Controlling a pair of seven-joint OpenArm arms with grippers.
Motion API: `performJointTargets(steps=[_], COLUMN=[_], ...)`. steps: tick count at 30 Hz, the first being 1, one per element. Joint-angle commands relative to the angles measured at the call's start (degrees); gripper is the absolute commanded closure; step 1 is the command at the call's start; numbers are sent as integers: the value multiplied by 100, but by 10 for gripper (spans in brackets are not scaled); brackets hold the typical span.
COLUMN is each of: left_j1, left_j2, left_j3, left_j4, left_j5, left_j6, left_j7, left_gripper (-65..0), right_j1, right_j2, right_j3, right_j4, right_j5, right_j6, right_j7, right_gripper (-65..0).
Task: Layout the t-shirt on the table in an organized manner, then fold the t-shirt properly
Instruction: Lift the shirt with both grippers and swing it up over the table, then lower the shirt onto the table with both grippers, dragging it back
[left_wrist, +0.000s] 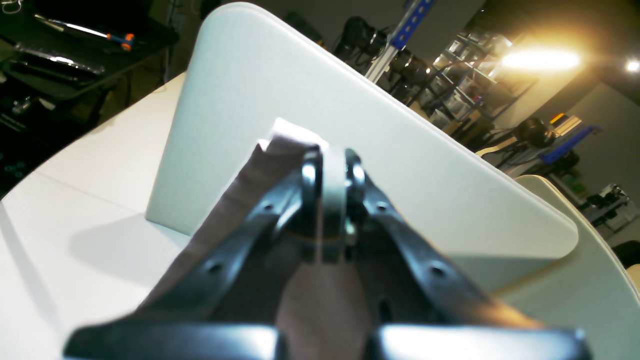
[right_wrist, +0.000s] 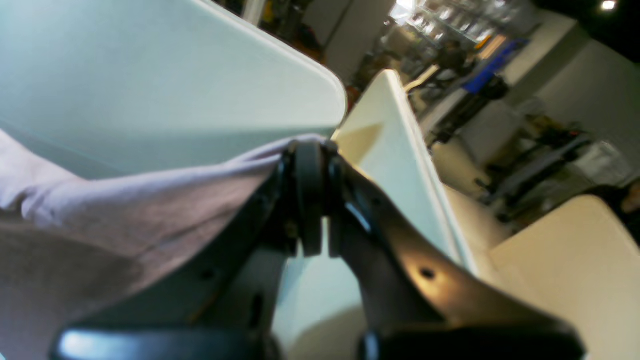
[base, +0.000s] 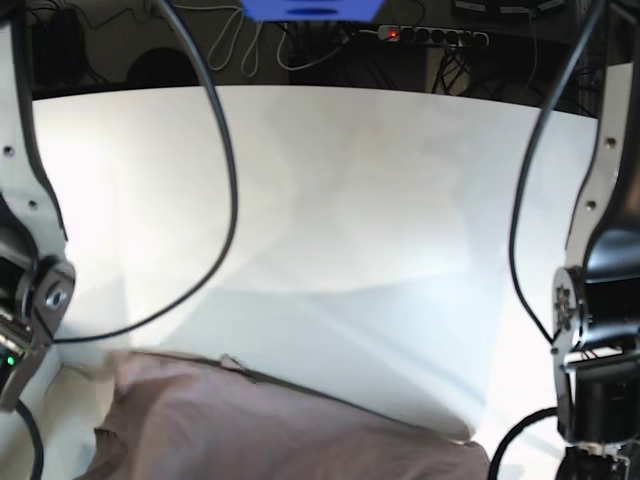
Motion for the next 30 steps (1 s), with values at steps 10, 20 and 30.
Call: performJointTargets(steps=[10, 20, 30], left_j1=[1275, 4906, 7262], left_j2=[-273, -431, -440], left_j3=[-57, -1006, -2202], left_j4=[1959, 3753, 4016], left_j5=[-36, -185, -1126], left_j6=[-42, -42, -42], left_j7=[323, 473, 473], left_gripper=[0, 0, 0], right_j1=[-2702, -5805, -8109], right_j2=[80, -1274, -2390], right_j3=[60, 1519, 2222], right_j4=[2750, 4377, 4385], right_j5=[72, 81, 81], right_j6=[-131, 93, 93], right_j7=[142, 195, 1267], right_gripper=[0, 0, 0])
